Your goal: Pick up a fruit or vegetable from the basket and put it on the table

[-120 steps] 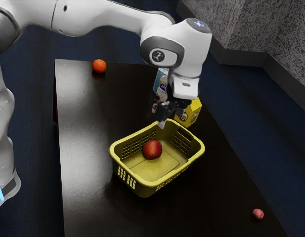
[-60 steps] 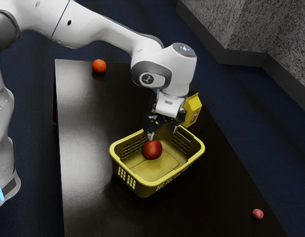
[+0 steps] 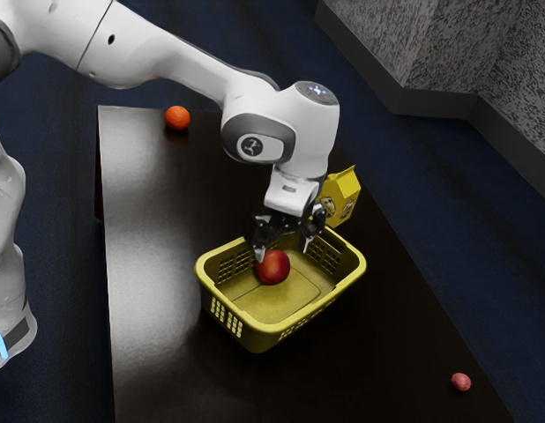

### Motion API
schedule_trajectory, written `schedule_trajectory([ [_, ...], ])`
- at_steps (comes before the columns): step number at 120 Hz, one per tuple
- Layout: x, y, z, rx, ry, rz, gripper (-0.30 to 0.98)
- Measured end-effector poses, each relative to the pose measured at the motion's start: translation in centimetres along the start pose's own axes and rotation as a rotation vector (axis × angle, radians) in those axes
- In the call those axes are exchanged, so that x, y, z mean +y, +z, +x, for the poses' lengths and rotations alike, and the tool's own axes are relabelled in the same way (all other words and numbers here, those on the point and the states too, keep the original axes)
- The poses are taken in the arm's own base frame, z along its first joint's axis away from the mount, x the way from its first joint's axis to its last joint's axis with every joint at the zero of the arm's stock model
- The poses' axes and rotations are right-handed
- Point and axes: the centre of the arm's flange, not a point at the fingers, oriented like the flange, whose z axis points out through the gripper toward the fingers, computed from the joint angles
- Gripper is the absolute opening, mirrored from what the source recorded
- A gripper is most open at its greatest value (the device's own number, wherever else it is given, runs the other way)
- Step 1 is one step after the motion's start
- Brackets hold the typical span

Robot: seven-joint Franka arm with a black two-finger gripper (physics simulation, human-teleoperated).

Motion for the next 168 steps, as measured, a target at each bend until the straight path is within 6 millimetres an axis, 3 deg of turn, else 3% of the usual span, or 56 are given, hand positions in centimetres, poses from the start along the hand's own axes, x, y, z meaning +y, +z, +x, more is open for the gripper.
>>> schedule_trajectory([
  [76, 0.1, 0.9, 0.1, -0.012, -0.175, -0.041, 0.69],
  [168, -2.4, 5.6, 0.0, -0.073, -0.285, -0.084, 0.69],
])
